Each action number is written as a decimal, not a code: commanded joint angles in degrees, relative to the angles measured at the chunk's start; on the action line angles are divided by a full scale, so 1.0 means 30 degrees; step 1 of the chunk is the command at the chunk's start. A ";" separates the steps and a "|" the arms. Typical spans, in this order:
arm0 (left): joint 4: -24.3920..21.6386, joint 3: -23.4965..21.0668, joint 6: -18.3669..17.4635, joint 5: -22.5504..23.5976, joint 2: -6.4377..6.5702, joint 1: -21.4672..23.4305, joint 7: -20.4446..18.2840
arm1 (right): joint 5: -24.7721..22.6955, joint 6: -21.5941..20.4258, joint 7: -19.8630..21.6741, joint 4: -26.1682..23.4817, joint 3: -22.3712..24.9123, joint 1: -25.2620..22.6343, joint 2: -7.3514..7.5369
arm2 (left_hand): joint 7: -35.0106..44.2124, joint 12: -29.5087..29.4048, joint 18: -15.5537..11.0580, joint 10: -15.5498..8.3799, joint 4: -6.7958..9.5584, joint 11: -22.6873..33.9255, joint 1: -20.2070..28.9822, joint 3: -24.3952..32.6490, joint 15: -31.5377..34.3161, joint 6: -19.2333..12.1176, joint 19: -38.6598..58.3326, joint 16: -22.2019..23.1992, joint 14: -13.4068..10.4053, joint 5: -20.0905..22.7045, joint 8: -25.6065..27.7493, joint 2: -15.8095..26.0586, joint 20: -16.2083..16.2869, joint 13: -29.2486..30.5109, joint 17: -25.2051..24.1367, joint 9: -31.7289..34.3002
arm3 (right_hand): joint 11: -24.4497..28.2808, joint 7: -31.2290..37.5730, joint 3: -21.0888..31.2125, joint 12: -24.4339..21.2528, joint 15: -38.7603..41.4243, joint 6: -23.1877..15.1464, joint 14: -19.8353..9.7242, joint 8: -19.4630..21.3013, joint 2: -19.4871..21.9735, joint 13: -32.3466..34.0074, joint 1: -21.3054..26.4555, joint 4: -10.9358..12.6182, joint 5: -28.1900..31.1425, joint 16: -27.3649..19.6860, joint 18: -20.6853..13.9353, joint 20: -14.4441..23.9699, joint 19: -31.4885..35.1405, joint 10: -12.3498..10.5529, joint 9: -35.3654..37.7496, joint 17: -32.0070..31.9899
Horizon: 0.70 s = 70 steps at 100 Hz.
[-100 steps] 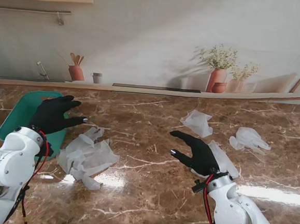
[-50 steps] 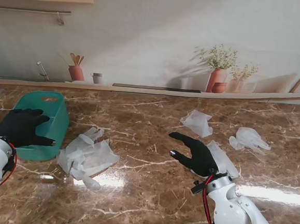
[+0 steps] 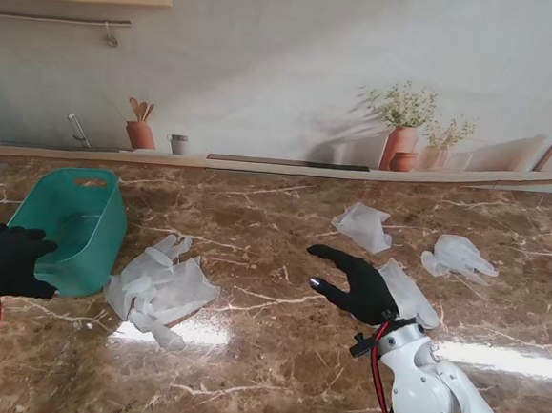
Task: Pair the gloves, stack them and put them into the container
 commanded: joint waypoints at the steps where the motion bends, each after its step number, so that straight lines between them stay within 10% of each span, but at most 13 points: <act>1: 0.0667 0.0222 -0.0009 0.0219 0.0111 -0.0241 0.0104 | 0.0073 0.0038 0.0288 0.0118 -0.0085 -0.0080 -0.0003 | 0.0349 -0.0058 -0.0018 -0.0141 -0.0712 -0.0074 -0.0216 0.1005 -0.0527 -0.0043 -0.0168 0.0073 -0.0489 -0.0187 0.0011 -0.0736 0.0470 -0.0155 -0.0237 0.0508 | 0.0084 0.0206 0.0146 0.0267 0.0054 -0.0521 -0.0209 0.0123 0.0062 0.0342 0.0176 0.0544 0.0462 0.0222 -0.0047 0.0328 0.0325 -0.0317 0.0184 0.0001; 47: 0.5009 0.2171 -0.1127 0.0206 0.0482 -0.3255 0.1532 | -0.0008 0.0413 0.0511 -0.0080 -0.0107 -0.0183 0.0053 | 0.5375 0.0722 0.1196 -0.1010 -0.1068 0.1294 0.1105 0.4626 0.1314 -0.3495 0.5833 0.1288 -0.0136 0.3699 0.2594 0.1125 0.2072 0.4256 -0.0368 0.5486 | 0.0217 0.0474 0.0316 0.0492 0.0073 -0.0720 -0.0222 0.0240 0.0040 0.0399 0.0270 0.0511 0.0906 0.0267 -0.0040 0.0298 0.0170 -0.0294 0.0541 -0.0164; 70: 0.5957 0.2674 -0.1687 0.0576 0.0504 -0.3643 0.3040 | 0.0025 0.0520 0.0794 -0.0161 -0.0097 -0.0207 0.0106 | 1.1408 0.6098 0.3890 -0.1312 -0.3015 0.2081 0.6211 0.6285 0.5740 -0.5290 1.0821 0.5698 0.1571 0.6057 0.3948 0.2116 0.5731 0.9003 0.1688 1.2122 | 0.0319 0.0574 0.0381 0.0649 0.0130 -0.0768 -0.0173 0.0283 0.0046 0.0476 0.0322 0.0496 0.1065 0.0330 0.0159 0.0348 0.0193 -0.0294 0.0822 -0.0211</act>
